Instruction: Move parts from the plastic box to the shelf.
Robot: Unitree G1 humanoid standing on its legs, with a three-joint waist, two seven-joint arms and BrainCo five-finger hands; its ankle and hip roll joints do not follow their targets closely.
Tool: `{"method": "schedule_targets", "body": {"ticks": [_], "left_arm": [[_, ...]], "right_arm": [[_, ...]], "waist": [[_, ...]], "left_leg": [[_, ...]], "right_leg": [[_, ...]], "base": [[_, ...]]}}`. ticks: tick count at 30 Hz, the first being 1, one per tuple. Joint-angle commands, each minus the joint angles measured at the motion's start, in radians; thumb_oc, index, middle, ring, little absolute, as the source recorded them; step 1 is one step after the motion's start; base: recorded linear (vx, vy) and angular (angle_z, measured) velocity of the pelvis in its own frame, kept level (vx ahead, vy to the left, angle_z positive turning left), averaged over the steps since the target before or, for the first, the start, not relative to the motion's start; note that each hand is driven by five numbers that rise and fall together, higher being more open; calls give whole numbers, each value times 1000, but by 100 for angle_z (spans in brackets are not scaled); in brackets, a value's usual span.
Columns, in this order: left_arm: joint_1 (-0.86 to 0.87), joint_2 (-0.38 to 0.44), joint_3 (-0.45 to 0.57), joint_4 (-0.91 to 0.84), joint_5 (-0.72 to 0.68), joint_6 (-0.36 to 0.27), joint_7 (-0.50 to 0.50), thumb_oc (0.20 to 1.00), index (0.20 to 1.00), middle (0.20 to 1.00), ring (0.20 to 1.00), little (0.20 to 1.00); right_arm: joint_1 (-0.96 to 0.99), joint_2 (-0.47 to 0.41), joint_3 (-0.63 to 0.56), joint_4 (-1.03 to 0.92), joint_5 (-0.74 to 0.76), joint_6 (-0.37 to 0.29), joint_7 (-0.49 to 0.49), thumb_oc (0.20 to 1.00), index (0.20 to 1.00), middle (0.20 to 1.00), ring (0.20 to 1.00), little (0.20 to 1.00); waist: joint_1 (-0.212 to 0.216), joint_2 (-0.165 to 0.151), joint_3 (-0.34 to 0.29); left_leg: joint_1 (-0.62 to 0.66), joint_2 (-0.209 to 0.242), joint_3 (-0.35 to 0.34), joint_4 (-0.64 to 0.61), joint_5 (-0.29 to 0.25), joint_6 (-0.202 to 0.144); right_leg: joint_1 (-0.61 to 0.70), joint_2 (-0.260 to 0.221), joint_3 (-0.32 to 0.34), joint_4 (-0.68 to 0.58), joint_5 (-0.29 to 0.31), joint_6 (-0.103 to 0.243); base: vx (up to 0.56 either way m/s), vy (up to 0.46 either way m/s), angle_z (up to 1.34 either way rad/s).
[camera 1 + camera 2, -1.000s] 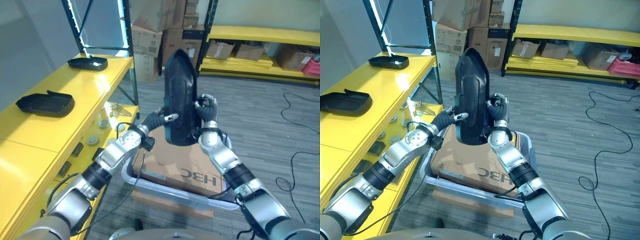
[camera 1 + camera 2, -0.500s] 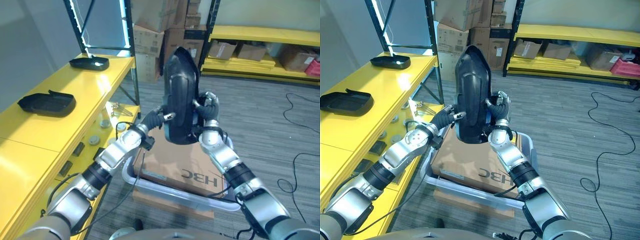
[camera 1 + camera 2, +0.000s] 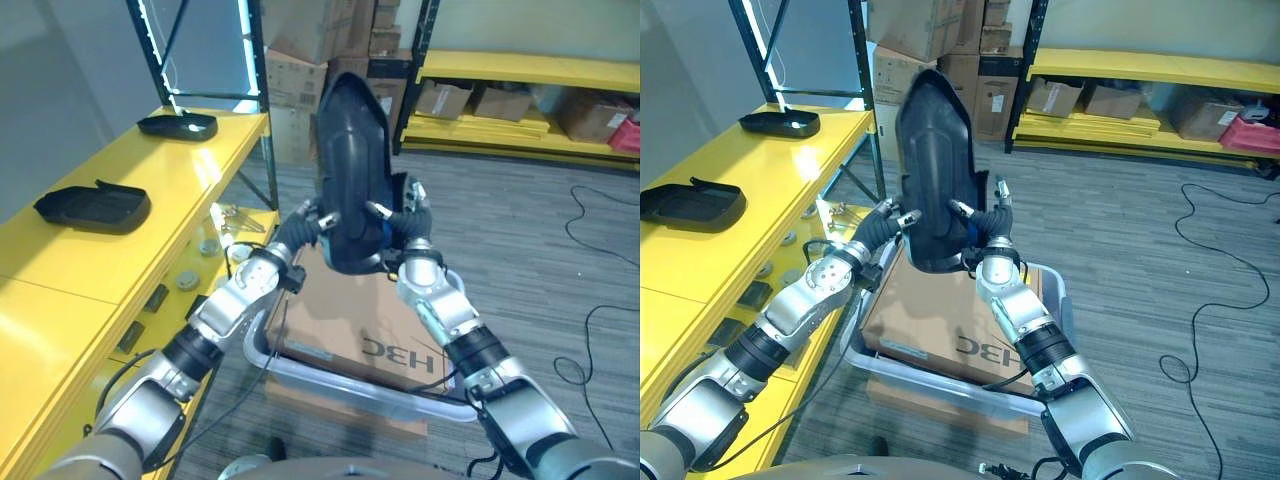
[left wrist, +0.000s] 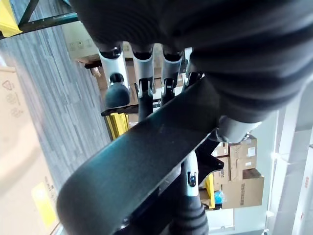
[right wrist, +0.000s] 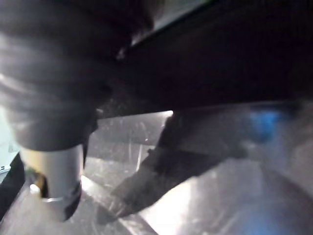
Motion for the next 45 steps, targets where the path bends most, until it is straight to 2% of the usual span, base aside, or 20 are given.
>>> {"method": "schedule_targets", "body": {"ticks": [1, 8, 15, 18, 21, 25, 28, 31, 32, 34, 35, 37, 39, 40, 42, 43, 45], "left_arm": [[-48, 1, 83, -57, -18, -138, 58, 200, 200, 200, 200, 200], [-5, 48, 156, -81, 13, -163, 105, 200, 200, 200, 200, 200], [43, 104, 261, -95, 84, -199, 186, 200, 200, 200, 200, 200], [126, 161, 389, -129, 105, -221, 236, 200, 200, 200, 200, 200], [209, 203, 490, -146, 116, -244, 239, 200, 200, 200, 200, 200], [348, 240, 631, -200, 136, -289, 216, 200, 200, 200, 200, 200], [443, 263, 737, -266, 151, -333, 203, 200, 200, 200, 200, 200], [501, 304, 828, -354, 127, -363, 165, 200, 200, 200, 200, 200], [496, 317, 832, -358, 114, -367, 152, 200, 200, 200, 200, 200], [455, 319, 781, -338, 89, -404, 90, 200, 200, 200, 200, 200], [429, 317, 748, -321, 82, -410, 88, 200, 200, 200, 200, 200], [426, 313, 721, -305, 79, -432, 109, 200, 200, 200, 200, 200], [464, 294, 712, -307, 73, -446, 111, 200, 200, 200, 200, 200], [483, 291, 720, -310, 65, -446, 109, 200, 200, 200, 200, 200], [542, 265, 748, -322, 43, -438, 92, 200, 200, 200, 200, 200], [546, 263, 750, -324, 42, -436, 89, 200, 200, 200, 200, 200], [564, 248, 755, -327, 38, -427, 65, 200, 200, 200, 200, 200]], "right_arm": [[0, -30, -76, -59, -16, -53, -8, 1000, 1000, 1000, 1000, 1000], [68, -77, -158, -113, 4, -87, -12, 1000, 1000, 1000, 1000, 1000], [150, -118, -235, -158, -1, -118, 29, 1000, 1000, 1000, 1000, 1000], [235, -153, -320, -207, -13, -129, 56, 1000, 1000, 1000, 1000, 1000], [304, -171, -382, -228, -6, -142, 86, 1000, 1000, 1000, 1000, 1000], [375, -177, -444, -260, 26, -153, 113, 1000, 1000, 1000, 1000, 1000], [378, -164, -451, -288, 44, -144, 123, 1000, 1000, 1000, 1000, 1000], [372, -141, -430, -334, 60, -131, 82, 1000, 1000, 1000, 1000, 1000], [373, -138, -428, -336, 58, -133, 63, 1000, 1000, 1000, 1000, 1000], [425, -154, -457, -353, 64, -151, -18, 1000, 1000, 1000, 1000, 1000], [455, -161, -484, -358, 62, -165, -14, 1000, 1000, 1000, 1000, 1000], [460, -166, -497, -347, 79, -178, 5, 1000, 1000, 1000, 1000, 1000], [421, -175, -471, -317, 60, -203, 31, 1000, 1000, 1000, 1000, 1000], [420, -176, -466, -321, 60, -203, 45, 1000, 1000, 1000, 1000, 1000], [427, -169, -460, -338, 70, -187, 80, 1000, 1000, 1000, 1000, 1000], [429, -168, -459, -338, 69, -186, 79, 1000, 1000, 1000, 1000, 1000], [448, -155, -459, -351, 73, -181, 85, 1000, 1000, 1000, 1000, 1000]], "waist": [[29, -6, -38], [23, -5, -31], [21, -6, -24], [25, -7, -18], [33, -7, -14], [66, -5, 2], [111, -1, 12], [167, 9, 18], [168, 13, 19], [112, 18, 19], [94, 14, 16], [97, 7, 22], [124, 5, 54], [128, 5, 61], [135, 8, 81], [134, 9, 82], [109, 9, 93]], "left_leg": [[66, 91, 27, 52, -130, -57], [60, 93, 24, 51, -127, -58], [57, 93, 21, 50, -126, -59], [51, 93, 19, 48, -124, -62], [44, 90, 14, 49, -124, -63], [29, 80, -10, 55, -126, -62], [17, 59, -43, 57, -129, -58], [-15, 20, -131, 52, -122, -38], [-21, 12, -164, 47, -117, -30], [-56, -30, -305, 35, -79, -16], [-74, -53, -365, 27, -62, -16], [-91, -63, -400, 20, -47, -21], [-141, -68, -430, 15, -4, -42], [-156, -66, -426, 18, 4, -51], [-200, -51, -376, 20, 26, -74], [-202, -49, -367, 20, 26, -75], [-237, -7, -219, 37, 23, -84]], "right_leg": [[-111, -41, -7, -30, 117, 53], [-118, -39, -7, -27, 115, 51], [-118, -41, -13, -27, 112, 52], [-120, -41, -19, -30, 109, 52], [-122, -44, -26, -29, 107, 53], [-122, -52, -40, -24, 104, 55], [-116, -68, -59, -23, 105, 63], [-127, -84, -49, 27, 75, 70], [-136, -74, -27, 60, 51, 65], [-197, 56, 142, 151, -10, 7], [-212, 100, 169, 171, -27, -16], [-220, 111, 134, 188, -46, -29], [-217, 142, 114, 183, -57, -57], [-213, 150, 110, 180, -58, -60], [-197, 169, 94, 164, -50, -61], [-195, 169, 92, 162, -48, -61], [-185, 169, 58, 154, -37, -58]], "base": [[0, 0, 0], [0, 0, 0], [0, 0, 0], [0, 0, 0], [0, 0, 0], [-39, 32, 5], [-30, 67, 25], [-38, 58, 24], [-66, -20, 66], [-92, -58, 267], [-108, -91, 449], [-200, -114, 418], [-331, -135, 211], [-282, -134, 118], [-190, -92, 77], [-121, -35, 3], [-106, -28, -12]]}}
